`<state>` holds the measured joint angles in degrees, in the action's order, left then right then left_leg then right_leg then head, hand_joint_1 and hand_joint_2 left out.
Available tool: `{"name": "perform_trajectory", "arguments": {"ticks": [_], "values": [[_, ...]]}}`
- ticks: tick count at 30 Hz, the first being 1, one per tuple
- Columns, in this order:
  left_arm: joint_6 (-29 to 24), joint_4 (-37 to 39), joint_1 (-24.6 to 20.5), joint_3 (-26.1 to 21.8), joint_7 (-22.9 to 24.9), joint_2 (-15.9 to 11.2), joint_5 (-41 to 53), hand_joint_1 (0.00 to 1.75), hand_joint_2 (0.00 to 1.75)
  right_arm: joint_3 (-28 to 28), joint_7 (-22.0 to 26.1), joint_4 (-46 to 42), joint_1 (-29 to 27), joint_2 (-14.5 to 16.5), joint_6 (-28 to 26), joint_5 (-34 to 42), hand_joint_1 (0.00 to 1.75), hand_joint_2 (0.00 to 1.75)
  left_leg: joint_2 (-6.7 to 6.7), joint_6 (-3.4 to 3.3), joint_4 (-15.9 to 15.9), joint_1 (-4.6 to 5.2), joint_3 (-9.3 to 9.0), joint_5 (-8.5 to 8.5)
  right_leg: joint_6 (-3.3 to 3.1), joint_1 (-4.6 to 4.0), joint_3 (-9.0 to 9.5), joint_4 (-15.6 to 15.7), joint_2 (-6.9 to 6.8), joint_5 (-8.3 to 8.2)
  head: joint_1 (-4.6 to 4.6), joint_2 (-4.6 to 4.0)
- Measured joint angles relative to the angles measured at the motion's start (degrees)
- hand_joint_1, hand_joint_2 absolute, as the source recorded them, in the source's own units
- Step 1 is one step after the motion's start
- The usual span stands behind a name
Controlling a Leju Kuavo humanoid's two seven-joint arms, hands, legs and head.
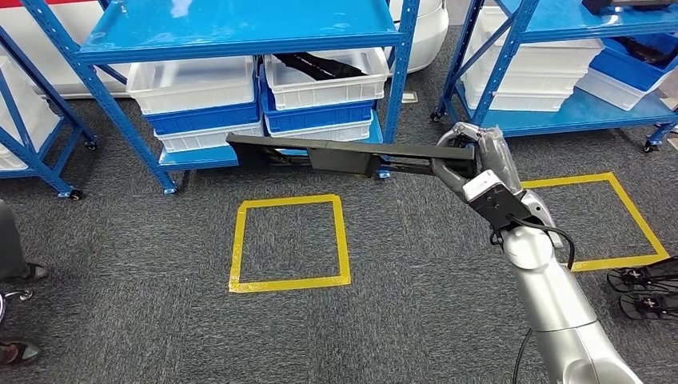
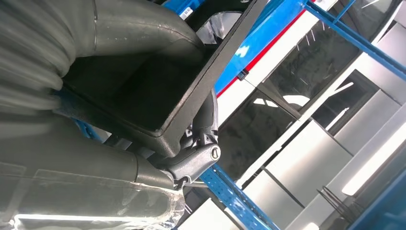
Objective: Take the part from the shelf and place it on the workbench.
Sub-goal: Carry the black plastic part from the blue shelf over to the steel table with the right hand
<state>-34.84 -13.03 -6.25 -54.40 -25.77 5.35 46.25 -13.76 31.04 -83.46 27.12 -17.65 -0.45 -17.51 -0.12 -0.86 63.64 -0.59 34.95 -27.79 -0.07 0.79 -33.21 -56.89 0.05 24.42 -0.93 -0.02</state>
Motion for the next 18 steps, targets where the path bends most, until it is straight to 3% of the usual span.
{"name": "perform_trajectory", "arguments": {"ticks": [2,5,7,8,10,12,13,14,16,18], "values": [[0.01,0.0,-0.3,0.01,0.01,-0.13,0.28,0.0,1.75,0.19,0.03,-0.62,-0.24,-0.17,-0.31,-0.09,1.75,1.75,-0.15,-0.7,-5.0,0.23,-3.07,0.92,0.53,-0.31,-0.35,-0.09,-0.04,-0.34,-0.01,0.0],[0.04,0.0,-0.49,0.02,0.09,-0.18,0.68,0.0,1.75,0.63,0.04,-1.56,-1.11,-0.28,-0.85,-0.24,1.75,1.75,-0.15,-1.34,-5.82,0.51,-3.09,1.21,1.39,-0.4,-0.69,0.0,-0.16,-0.9,0.02,0.0],[0.08,0.0,-0.52,0.03,0.22,-0.07,0.91,0.0,1.75,1.16,0.07,-2.43,-2.32,-0.5,-1.22,-0.33,1.75,1.75,0.03,-1.99,-6.63,0.32,-3.04,2.11,1.72,-0.41,-1.44,-0.95,-0.18,-0.21,0.0,-0.01],[0.11,0.0,-0.59,0.05,0.31,-0.02,1.04,0.0,1.75,1.49,0.11,-2.88,-2.89,-0.72,-1.35,-0.38,1.75,1.75,0.15,-2.36,-7.06,0.2,-2.87,2.65,1.65,-0.42,-2.4,-2.84,-0.16,1.06,-0.11,-0.01],[0.19,0.0,-0.76,0.09,0.47,0.05,1.32,0.0,1.75,2.12,0.23,-3.61,-3.98,-1.15,-1.47,-0.46,1.75,1.75,0.28,-2.75,-7.35,0.13,-2.09,3.48,1.22,-0.24,-5.44,-9.99,-0.1,5.05,-0.34,-0.01],[0.31,0.0,-0.87,0.13,0.68,0.1,1.58,0.0,1.75,2.67,0.37,-4.26,-5.21,-1.43,-1.52,-0.67,1.75,1.75,0.34,-2.71,-7.3,0.15,-1.13,4.16,1.45,0.0,-7.49,-16.23,-0.09,7.77,-0.56,0.0],[0.38,0.0,-0.9,0.15,0.78,0.15,1.66,0.0,1.75,2.83,0.42,-4.5,-5.68,-1.5,-1.52,-0.81,1.75,1.75,0.36,-2.57,-7.24,0.13,-0.68,4.48,1.89,0.14,-6.96,-16.43,-0.09,7.88,-0.62,0.0],[0.45,0.0,-0.94,0.16,0.86,0.21,1.67,0.0,1.75,2.93,0.43,-4.71,-5.94,-1.56,-1.52,-0.98,1.75,1.75,0.38,-2.36,-7.15,0.09,-0.28,4.77,2.47,0.34,-5.09,-13.96,-0.11,7.12,-0.68,0.0],[0.56,0.0,-1.11,0.17,0.94,0.26,1.68,0.0,1.75,3.07,0.42,-5.15,-6.04,-1.61,-1.51,-1.27,1.75,1.75,0.41,-1.83,-6.67,0.12,0.5,5.19,3.38,0.74,0.28,-5.5,-0.17,5.04,-0.77,0.0],[0.63,0.0,-1.39,0.19,1.0,0.22,1.74,0.0,1.75,3.23,0.4,-5.57,-6.06,-1.62,-1.51,-1.52,1.75,1.75,0.41,-1.22,-6.16,0.34,1.11,5.52,3.08,0.58,2.98,-0.54,-0.05,3.94,-0.84,0.0]]}}
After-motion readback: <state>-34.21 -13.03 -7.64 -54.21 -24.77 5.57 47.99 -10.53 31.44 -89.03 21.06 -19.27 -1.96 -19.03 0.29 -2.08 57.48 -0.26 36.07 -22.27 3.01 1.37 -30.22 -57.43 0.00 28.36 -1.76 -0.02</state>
